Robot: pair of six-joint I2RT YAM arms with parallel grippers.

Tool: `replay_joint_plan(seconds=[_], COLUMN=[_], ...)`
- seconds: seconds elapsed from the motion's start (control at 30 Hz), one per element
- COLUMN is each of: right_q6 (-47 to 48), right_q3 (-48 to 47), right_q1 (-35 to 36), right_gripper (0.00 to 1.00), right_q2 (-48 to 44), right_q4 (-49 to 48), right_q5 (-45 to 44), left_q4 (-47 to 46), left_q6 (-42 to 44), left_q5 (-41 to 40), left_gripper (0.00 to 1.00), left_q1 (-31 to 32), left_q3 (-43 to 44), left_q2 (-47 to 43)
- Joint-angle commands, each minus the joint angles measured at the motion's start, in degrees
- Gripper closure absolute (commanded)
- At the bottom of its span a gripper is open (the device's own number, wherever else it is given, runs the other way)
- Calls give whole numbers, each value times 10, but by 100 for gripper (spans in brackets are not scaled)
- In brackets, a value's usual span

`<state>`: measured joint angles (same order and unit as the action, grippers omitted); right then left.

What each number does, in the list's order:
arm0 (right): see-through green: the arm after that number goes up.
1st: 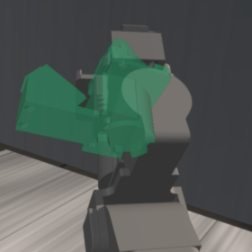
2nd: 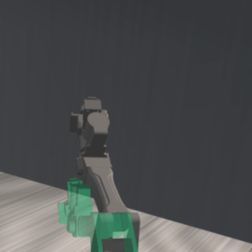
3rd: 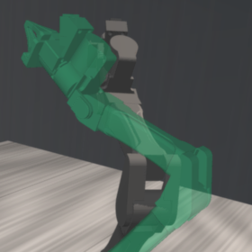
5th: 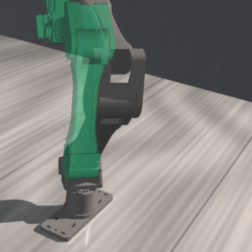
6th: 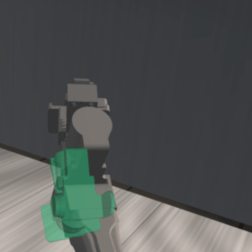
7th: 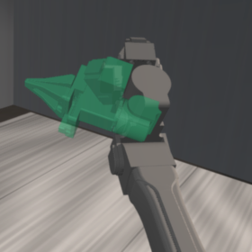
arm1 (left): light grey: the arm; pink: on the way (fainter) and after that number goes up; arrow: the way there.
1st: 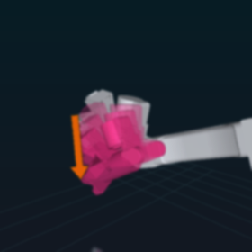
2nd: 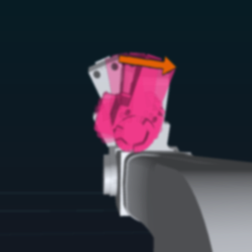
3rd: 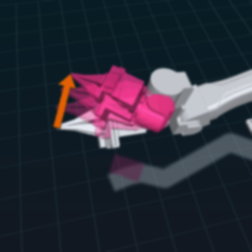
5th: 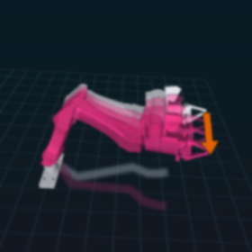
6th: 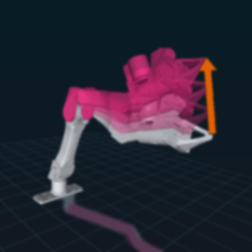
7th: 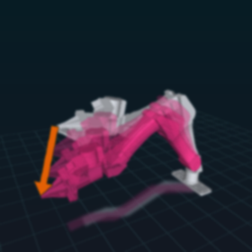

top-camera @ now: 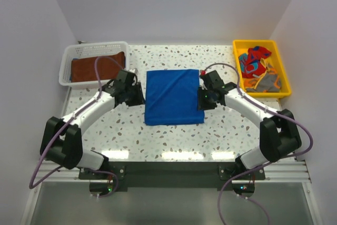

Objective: Fold and stack the towels
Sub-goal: Fold the towel

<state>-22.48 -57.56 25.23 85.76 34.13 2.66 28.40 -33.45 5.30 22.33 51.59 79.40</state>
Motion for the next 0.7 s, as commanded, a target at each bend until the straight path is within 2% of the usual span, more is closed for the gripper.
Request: replay_joint_plan(seconds=[0.0,0.17,0.33,0.43,0.67], right_q6=[7,3,-1,-5,-13], right_q3=[-26,-26,-19,-5,44], right_q1=[21,39,59,62,64], right_gripper=[68,73,75,75,74], right_q2=[26,60,93,107,104], right_q4=[-22,-57,-79,-94,-64], right_q5=[2,7,7,5,1], left_q4=[-31,-72,-106,-115,-92], left_q6=[15,34,43,40,18], left_q5=[-21,-13,-9,-22,-93], left_gripper=[65,85,89,96,100], left_q1=[2,2,3,3,2], left_q3=[74,151,198,210,178], left_q2=[53,164,247,289,299])
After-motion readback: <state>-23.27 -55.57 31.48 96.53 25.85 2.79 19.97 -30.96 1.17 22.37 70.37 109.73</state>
